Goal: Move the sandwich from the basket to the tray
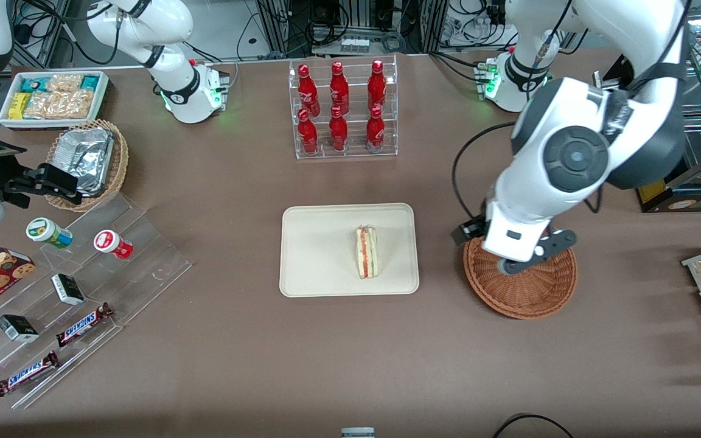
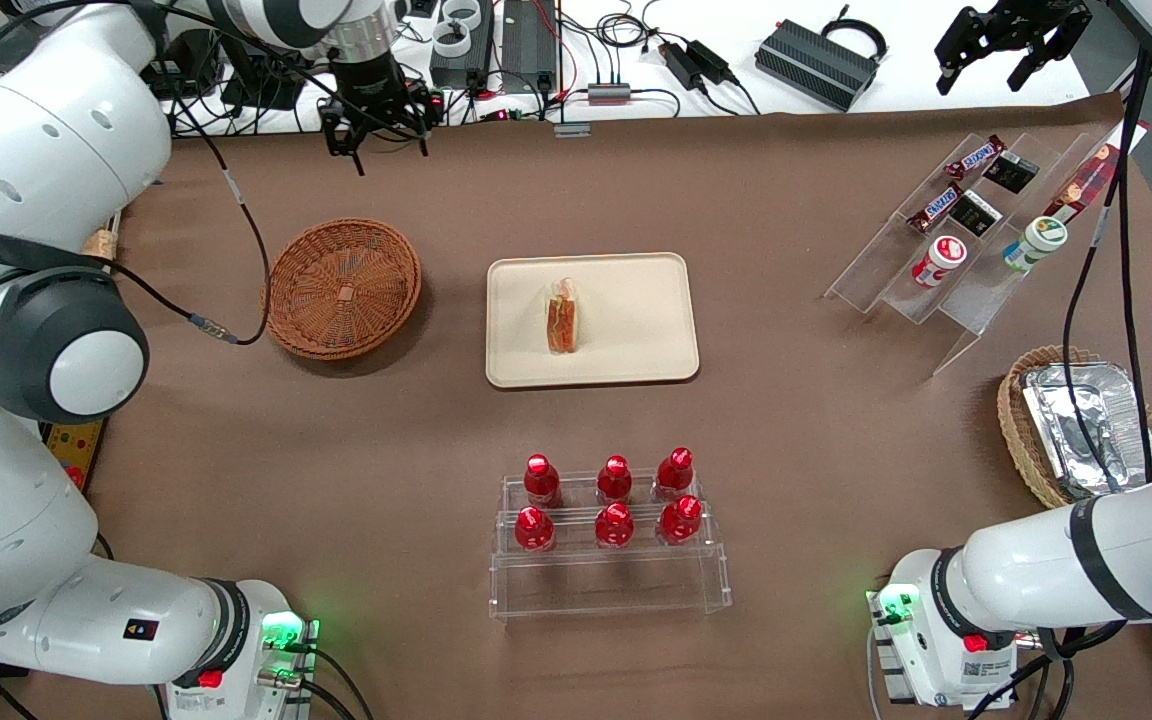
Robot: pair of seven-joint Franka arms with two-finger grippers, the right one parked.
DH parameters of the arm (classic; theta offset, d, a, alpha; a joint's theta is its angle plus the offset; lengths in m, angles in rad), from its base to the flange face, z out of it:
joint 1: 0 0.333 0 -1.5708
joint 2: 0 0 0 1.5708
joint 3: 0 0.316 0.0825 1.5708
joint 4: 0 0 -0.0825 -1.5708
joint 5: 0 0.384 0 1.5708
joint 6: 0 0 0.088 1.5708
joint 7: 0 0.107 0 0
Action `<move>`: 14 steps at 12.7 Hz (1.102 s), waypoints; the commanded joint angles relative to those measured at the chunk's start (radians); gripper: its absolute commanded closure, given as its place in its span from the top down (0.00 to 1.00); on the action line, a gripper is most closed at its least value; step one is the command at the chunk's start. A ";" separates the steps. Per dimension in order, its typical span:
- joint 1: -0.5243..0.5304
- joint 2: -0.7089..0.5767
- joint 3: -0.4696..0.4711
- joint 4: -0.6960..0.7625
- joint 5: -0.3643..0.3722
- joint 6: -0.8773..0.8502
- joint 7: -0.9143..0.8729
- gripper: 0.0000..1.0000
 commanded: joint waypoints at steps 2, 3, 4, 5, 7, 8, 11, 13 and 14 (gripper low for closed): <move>0.121 -0.074 -0.005 -0.034 0.000 -0.083 0.207 0.99; 0.161 -0.089 -0.005 -0.045 0.000 -0.096 0.264 0.99; 0.184 -0.104 -0.005 -0.059 0.000 -0.100 0.316 0.99; 0.210 -0.126 -0.005 -0.075 0.000 -0.105 0.368 0.99; 0.247 -0.160 -0.003 -0.111 0.000 -0.116 0.454 0.99; 0.268 -0.179 -0.003 -0.132 0.000 -0.122 0.505 0.99; 0.301 -0.236 0.029 -0.192 0.000 -0.122 0.628 0.99; 0.285 -0.265 0.072 -0.217 0.000 -0.122 0.672 0.99; 0.290 -0.273 0.076 -0.218 0.001 -0.122 0.691 0.99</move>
